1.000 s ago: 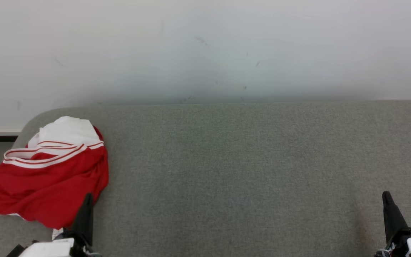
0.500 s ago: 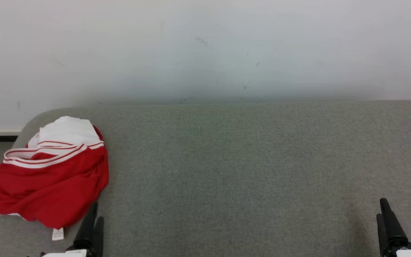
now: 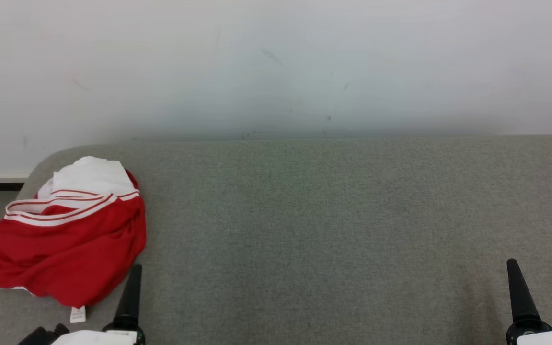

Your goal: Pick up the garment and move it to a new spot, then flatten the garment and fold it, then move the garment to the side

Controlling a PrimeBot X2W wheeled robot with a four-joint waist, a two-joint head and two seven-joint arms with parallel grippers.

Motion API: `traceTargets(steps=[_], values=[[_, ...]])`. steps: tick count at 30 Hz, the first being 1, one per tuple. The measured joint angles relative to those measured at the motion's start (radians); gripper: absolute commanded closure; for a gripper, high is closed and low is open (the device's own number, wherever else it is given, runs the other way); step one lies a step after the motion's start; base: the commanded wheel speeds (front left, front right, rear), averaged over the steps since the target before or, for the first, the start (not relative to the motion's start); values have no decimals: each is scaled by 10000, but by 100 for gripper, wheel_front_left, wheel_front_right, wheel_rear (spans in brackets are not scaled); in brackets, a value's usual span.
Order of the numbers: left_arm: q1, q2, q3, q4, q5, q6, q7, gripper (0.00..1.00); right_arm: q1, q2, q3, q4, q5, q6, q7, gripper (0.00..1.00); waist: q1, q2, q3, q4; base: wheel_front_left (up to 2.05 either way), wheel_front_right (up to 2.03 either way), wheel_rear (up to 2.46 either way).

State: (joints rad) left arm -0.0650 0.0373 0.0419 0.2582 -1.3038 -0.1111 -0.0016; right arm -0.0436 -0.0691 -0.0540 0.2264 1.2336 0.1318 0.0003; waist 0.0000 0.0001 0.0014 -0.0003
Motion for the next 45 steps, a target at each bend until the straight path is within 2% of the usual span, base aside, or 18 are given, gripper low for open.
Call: traceTargets(steps=[19,45], values=[[2,19,-449,-8,3662,240,-694,0,5,-600,644,-98,-3103,0,-681,0,0,0,-22,-28,0,0,0],[15,63,-619,-36,7574,372,-1421,0,-11,-966,1365,192,-6006,0,-1440,0,0,0,-82,-50,0,0,0]])
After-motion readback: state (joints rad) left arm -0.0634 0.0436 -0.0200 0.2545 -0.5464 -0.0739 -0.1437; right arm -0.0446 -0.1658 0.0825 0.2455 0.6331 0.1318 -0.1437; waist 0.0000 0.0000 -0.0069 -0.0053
